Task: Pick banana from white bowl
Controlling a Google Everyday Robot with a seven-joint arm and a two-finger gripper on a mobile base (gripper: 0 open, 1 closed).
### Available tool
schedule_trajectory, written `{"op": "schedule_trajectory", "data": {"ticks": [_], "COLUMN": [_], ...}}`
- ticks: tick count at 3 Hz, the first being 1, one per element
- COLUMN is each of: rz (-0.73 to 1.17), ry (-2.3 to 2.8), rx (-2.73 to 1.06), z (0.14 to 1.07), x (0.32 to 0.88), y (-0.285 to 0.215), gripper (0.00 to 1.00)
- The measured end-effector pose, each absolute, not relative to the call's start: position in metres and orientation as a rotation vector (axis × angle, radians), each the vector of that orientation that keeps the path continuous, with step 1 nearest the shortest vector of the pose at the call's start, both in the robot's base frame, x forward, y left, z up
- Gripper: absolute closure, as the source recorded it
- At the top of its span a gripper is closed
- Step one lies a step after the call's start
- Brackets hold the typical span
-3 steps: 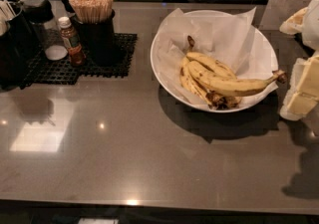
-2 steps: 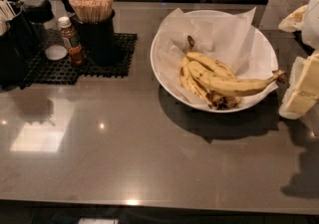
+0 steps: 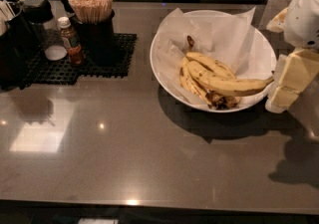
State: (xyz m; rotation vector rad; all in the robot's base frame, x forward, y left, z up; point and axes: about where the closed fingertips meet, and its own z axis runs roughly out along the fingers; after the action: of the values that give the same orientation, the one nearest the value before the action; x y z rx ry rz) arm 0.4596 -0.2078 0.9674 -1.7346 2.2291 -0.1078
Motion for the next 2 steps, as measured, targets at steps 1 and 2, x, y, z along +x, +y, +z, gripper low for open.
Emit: {"op": "schedule_trajectory", "data": {"ticks": [1,2], "rz": [-0.096,-0.062], "ry": [2.324,2.400], "rx": [-1.733,-1.730], "z": [0.943,0.921], "x": [0.468,0.472], "y": [-0.215,-0.218], "gripper": [0.00,0.00]}}
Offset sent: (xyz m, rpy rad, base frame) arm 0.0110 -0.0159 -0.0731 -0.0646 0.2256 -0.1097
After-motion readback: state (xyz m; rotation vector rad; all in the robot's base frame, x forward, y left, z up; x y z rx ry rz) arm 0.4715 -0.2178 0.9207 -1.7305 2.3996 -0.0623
